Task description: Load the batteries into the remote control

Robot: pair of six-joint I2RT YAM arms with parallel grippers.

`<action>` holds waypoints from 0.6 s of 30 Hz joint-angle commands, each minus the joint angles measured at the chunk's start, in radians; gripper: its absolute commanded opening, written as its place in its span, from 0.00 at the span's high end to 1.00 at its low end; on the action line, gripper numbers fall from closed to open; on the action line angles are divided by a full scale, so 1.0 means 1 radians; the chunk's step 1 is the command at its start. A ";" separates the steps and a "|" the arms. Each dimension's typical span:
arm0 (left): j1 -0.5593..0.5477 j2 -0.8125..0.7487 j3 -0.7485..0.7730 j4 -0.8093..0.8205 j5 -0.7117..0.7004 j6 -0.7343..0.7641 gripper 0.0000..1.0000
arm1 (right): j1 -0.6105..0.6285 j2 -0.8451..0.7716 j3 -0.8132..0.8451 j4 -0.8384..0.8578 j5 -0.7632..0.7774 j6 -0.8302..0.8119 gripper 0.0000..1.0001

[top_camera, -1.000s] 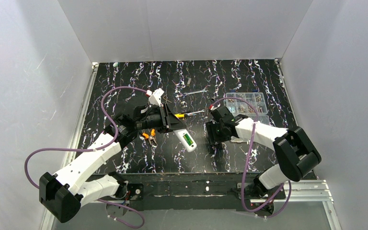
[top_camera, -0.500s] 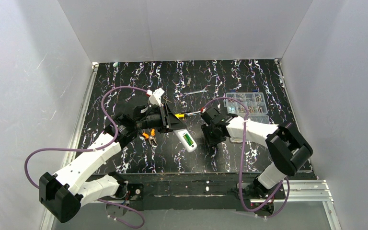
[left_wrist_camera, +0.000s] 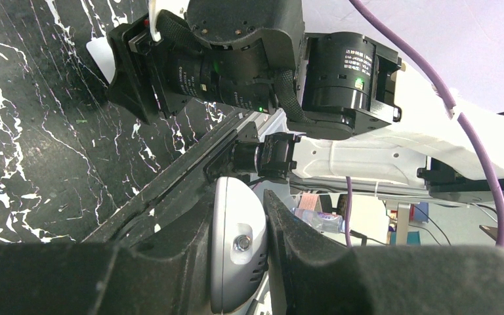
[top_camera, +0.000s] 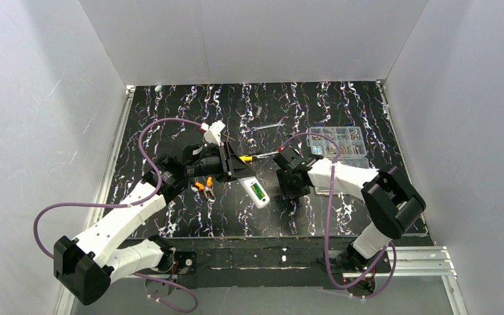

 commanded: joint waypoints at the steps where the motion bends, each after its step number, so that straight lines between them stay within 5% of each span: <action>1: 0.003 -0.019 0.034 0.034 0.044 0.008 1.00 | 0.002 0.029 0.044 -0.009 0.027 0.072 0.48; 18: 0.004 -0.018 0.032 0.034 0.041 0.009 1.00 | 0.002 -0.015 0.057 -0.086 0.077 0.065 0.72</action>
